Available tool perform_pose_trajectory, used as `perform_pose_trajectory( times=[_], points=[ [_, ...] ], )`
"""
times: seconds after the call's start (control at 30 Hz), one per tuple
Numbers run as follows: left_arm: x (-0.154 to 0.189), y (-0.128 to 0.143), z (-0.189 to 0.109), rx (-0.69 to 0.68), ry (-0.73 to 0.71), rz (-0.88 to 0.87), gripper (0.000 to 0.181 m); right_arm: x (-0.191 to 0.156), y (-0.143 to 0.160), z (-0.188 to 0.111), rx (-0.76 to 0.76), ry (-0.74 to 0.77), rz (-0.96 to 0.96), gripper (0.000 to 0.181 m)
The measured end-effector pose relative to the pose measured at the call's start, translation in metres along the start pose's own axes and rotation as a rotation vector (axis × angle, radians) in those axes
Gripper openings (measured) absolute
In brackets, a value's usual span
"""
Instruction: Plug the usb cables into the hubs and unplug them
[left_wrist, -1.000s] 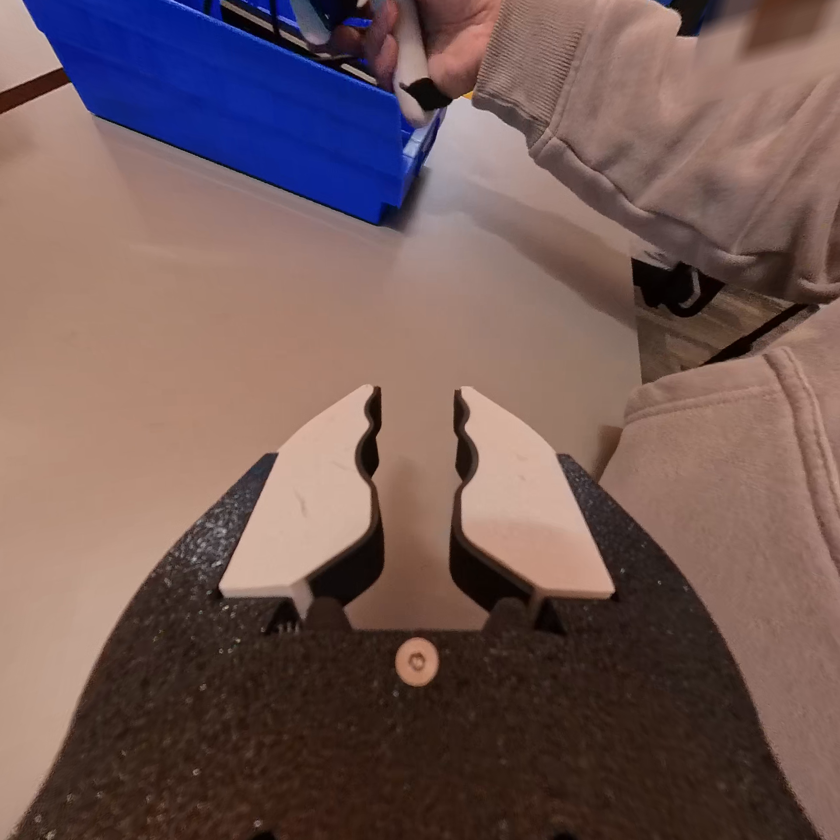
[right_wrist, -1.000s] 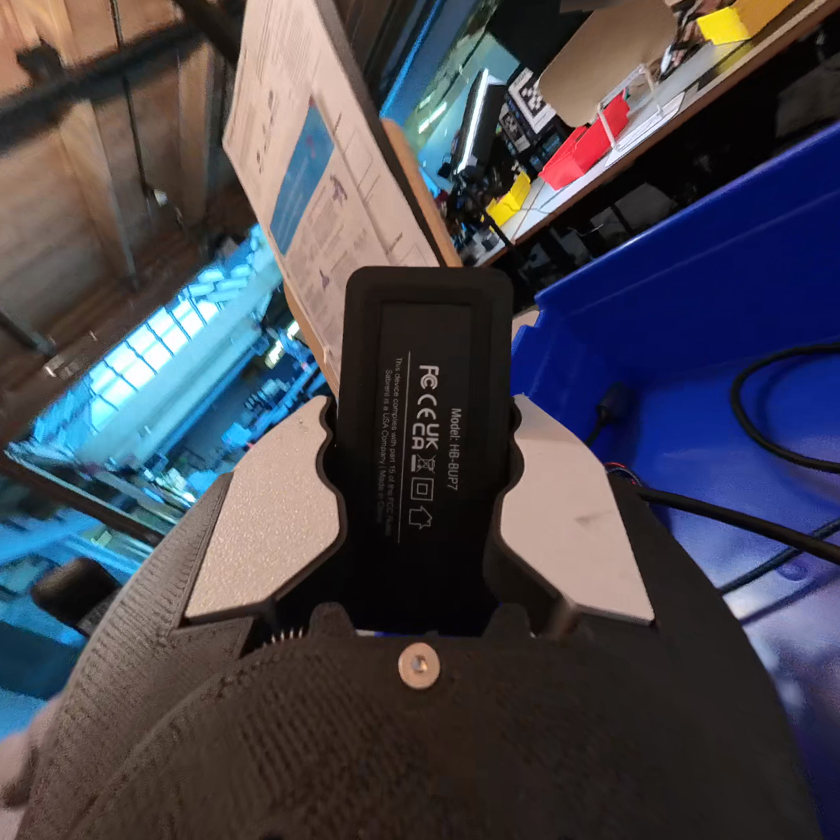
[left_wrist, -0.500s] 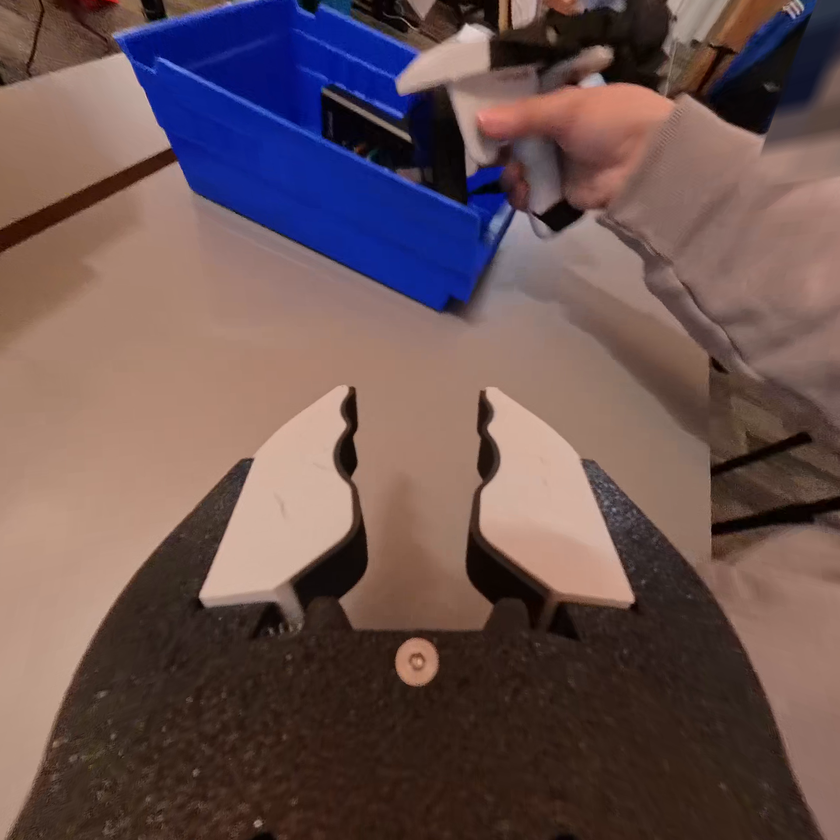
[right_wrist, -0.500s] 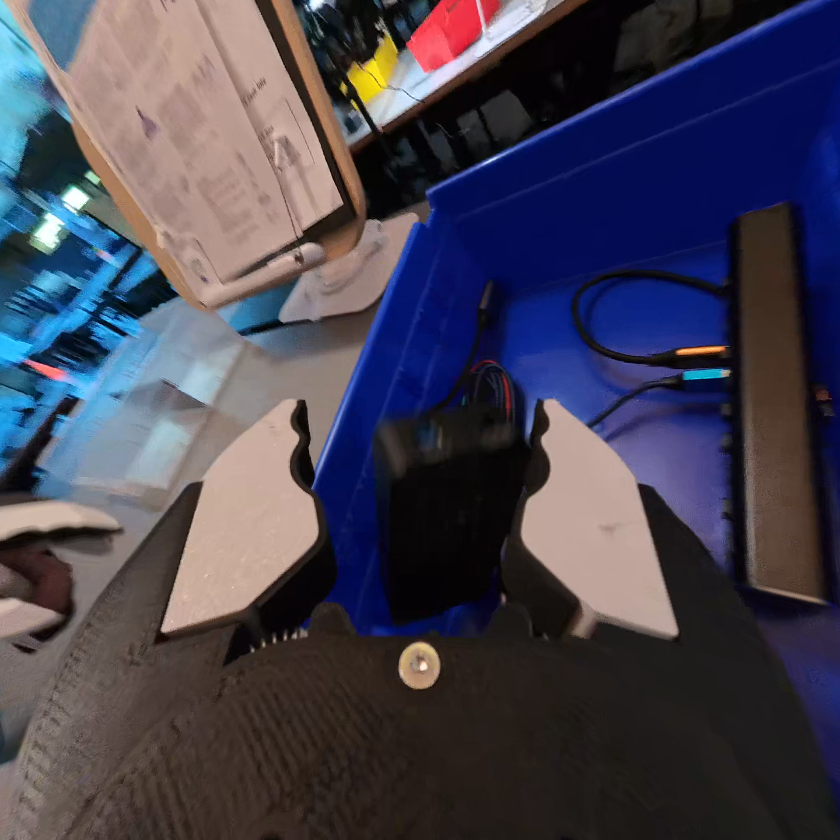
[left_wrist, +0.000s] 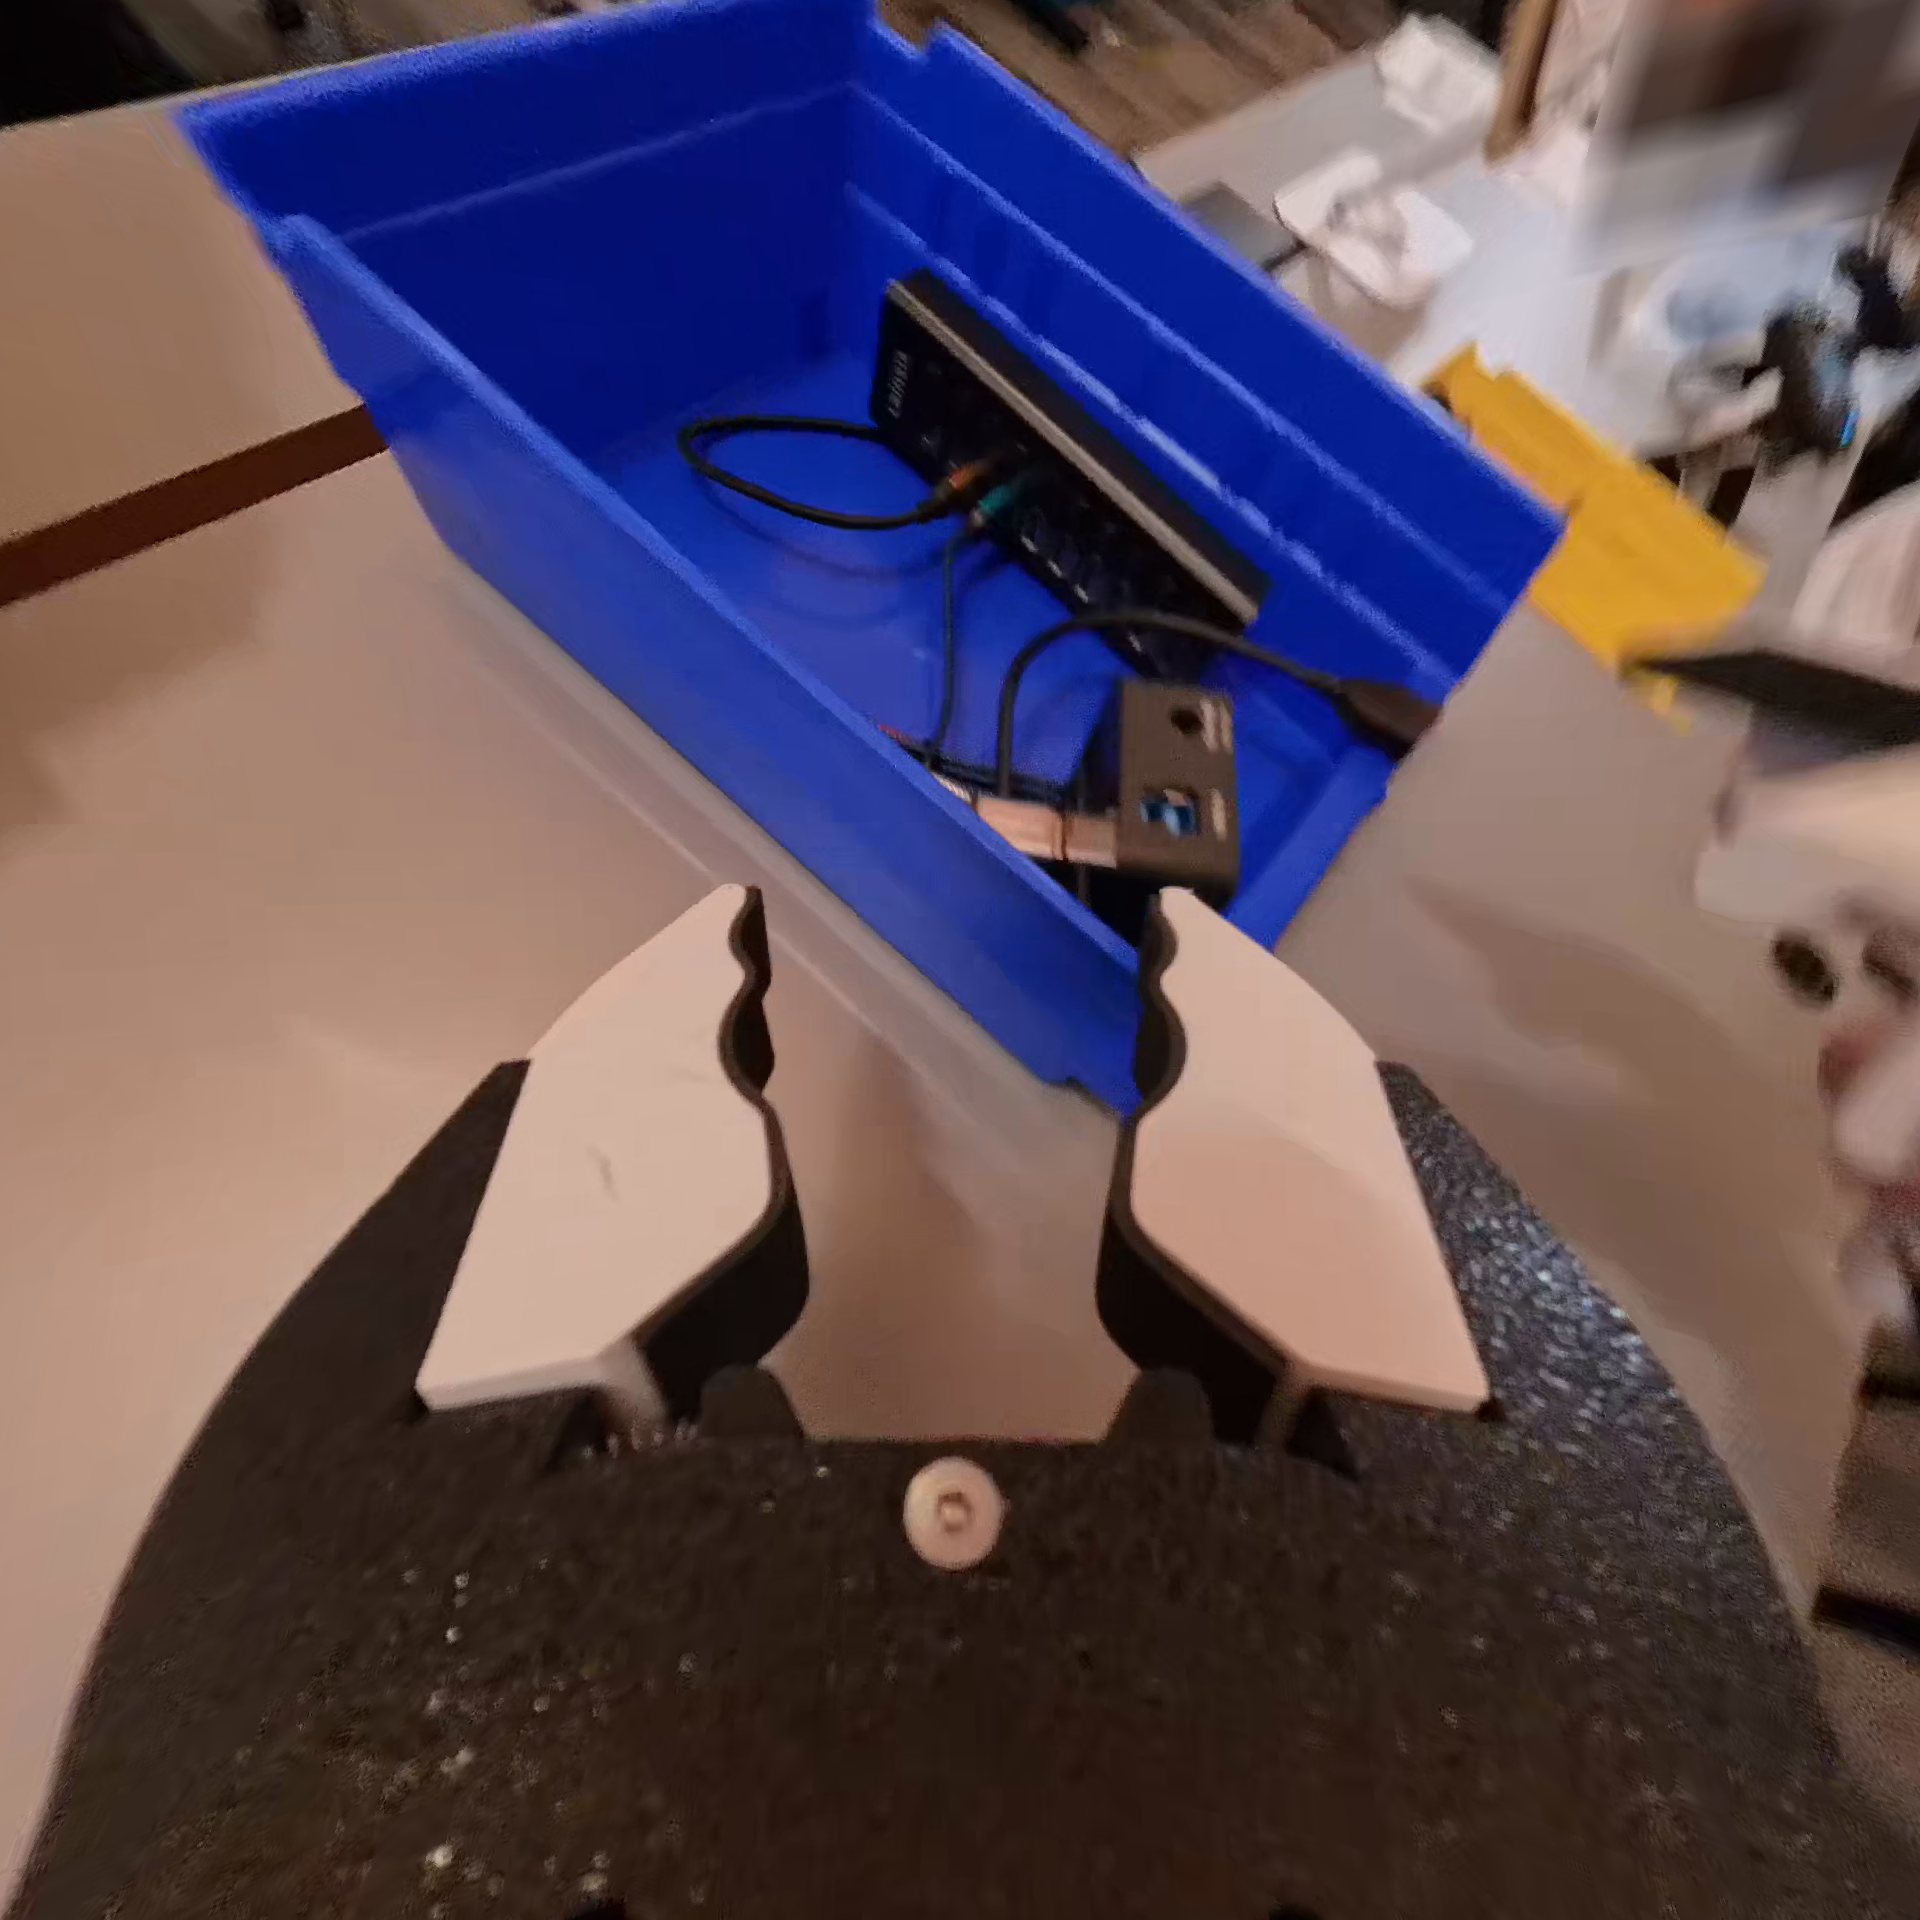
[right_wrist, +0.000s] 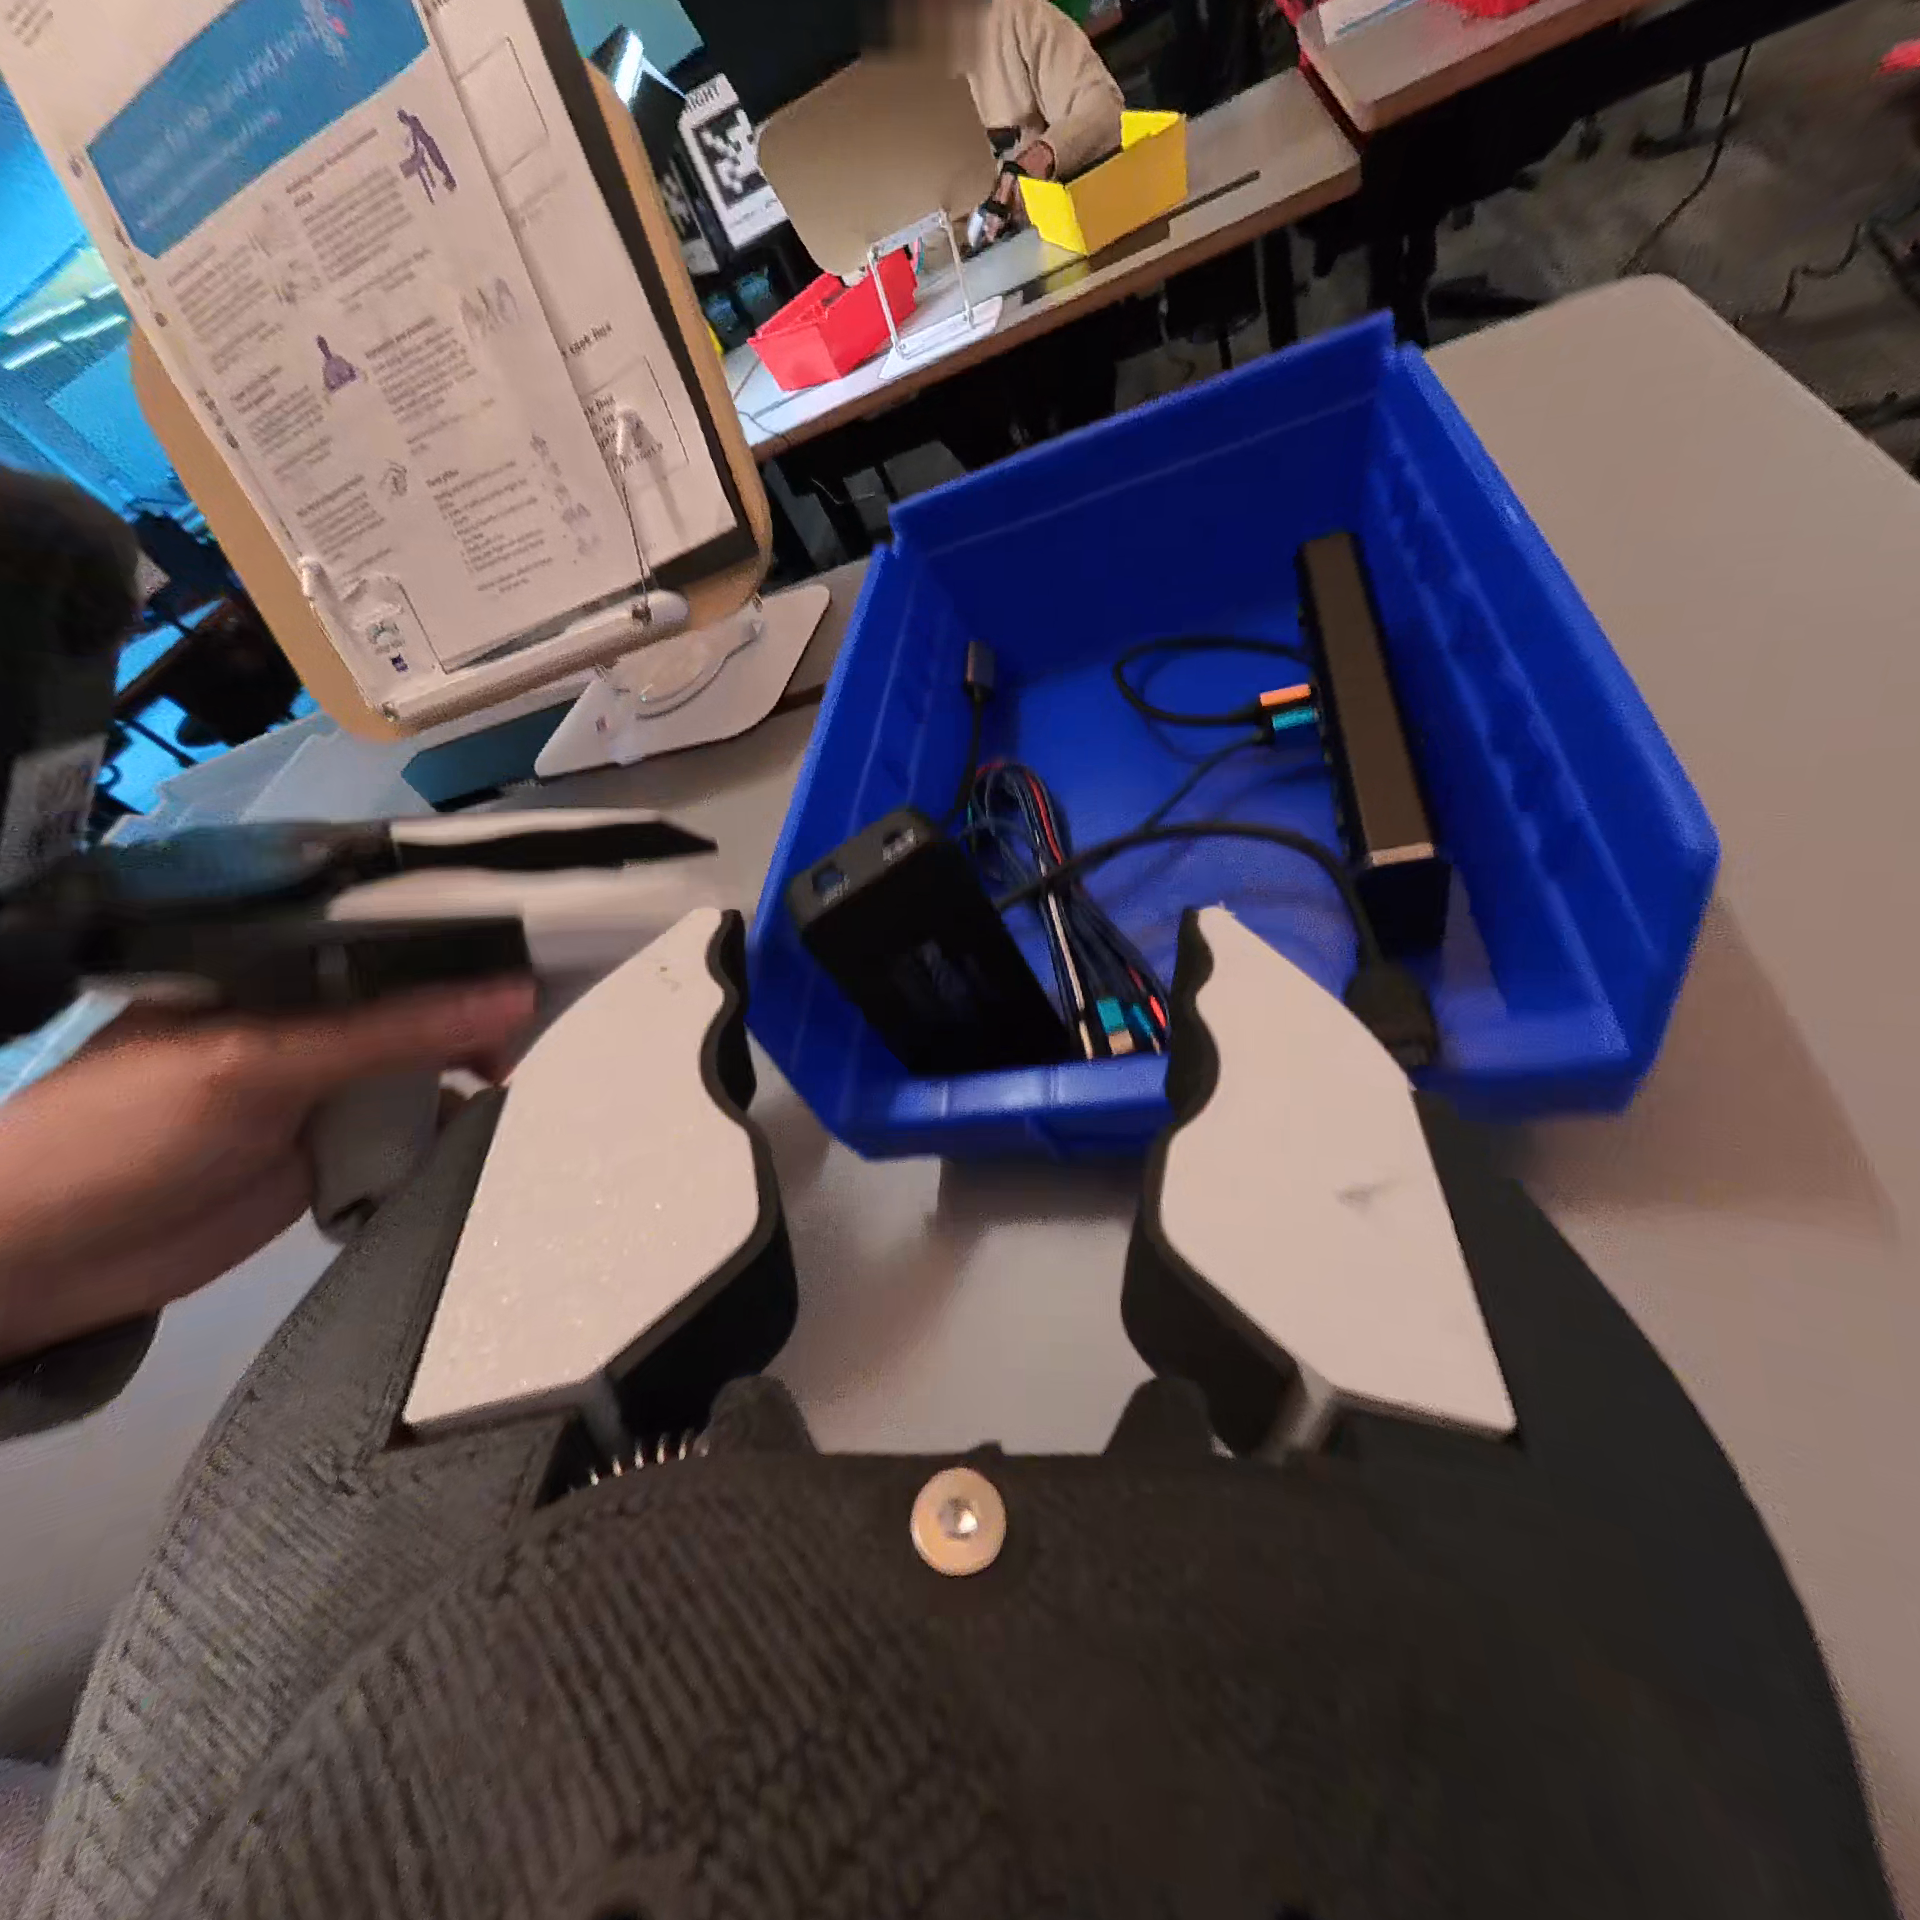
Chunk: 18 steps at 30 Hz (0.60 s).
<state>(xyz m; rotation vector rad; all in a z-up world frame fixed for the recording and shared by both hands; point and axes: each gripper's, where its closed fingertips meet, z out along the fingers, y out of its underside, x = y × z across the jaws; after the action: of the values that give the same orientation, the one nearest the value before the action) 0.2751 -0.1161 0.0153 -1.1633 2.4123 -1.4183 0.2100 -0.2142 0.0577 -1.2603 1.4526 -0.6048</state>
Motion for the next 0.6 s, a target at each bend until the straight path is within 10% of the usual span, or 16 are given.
perform_pose_trajectory(
  times=[0.33,0.6],
  points=[
    [-0.040,-0.032,0.058,-0.128,-0.119,-0.243,0.047,-0.013,0.064,-0.035,-0.105,0.105,-0.033,0.083],
    [-0.056,-0.041,0.070,-0.232,-0.207,-0.191,0.044,-0.035,0.051,-0.029,-0.135,0.169,-0.193,0.098]
  ],
)
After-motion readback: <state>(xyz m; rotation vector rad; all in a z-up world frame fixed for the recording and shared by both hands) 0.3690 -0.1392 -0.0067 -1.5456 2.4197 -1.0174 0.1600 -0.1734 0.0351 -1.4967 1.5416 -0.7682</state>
